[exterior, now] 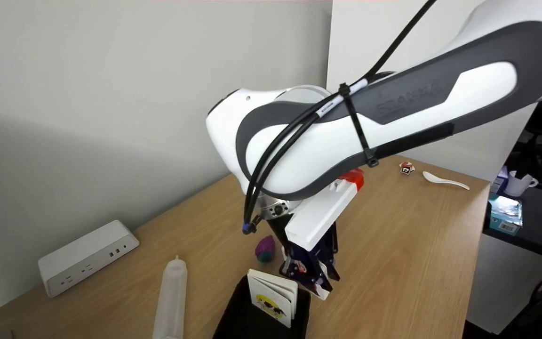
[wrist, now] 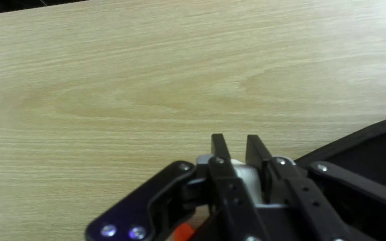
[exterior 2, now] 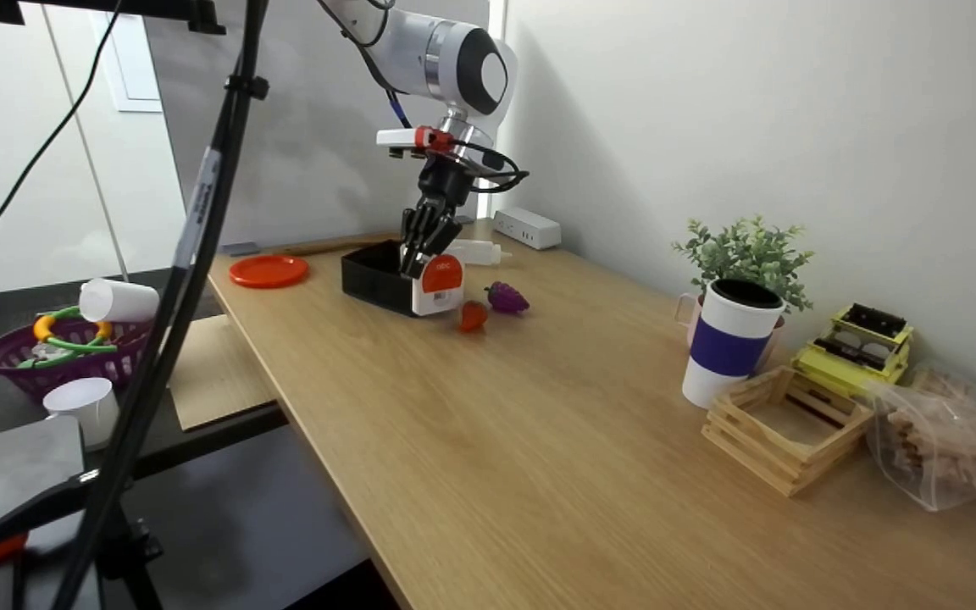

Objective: Take the books out of the bookcase and put them upright on the table

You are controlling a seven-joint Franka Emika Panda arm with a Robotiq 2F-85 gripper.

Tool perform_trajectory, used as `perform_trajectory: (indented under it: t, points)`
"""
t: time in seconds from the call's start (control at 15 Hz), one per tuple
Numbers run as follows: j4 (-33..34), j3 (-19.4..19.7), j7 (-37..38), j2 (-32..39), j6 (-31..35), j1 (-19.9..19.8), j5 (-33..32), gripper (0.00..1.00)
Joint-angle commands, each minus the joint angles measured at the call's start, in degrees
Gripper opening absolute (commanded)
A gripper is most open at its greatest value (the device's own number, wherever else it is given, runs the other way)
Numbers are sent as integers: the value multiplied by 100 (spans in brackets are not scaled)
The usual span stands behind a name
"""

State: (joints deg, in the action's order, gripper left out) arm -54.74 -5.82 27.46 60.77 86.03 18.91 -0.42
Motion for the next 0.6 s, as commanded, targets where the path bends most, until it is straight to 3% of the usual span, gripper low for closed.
perform_trajectory:
  t: [0.0,0.4,0.53]
  points:
    - [-522,-33,-112,-354,159,-49,10,53]
    - [-556,-24,-17,-410,144,-2,11,96]
    - [-629,17,339,-530,226,81,40,100]
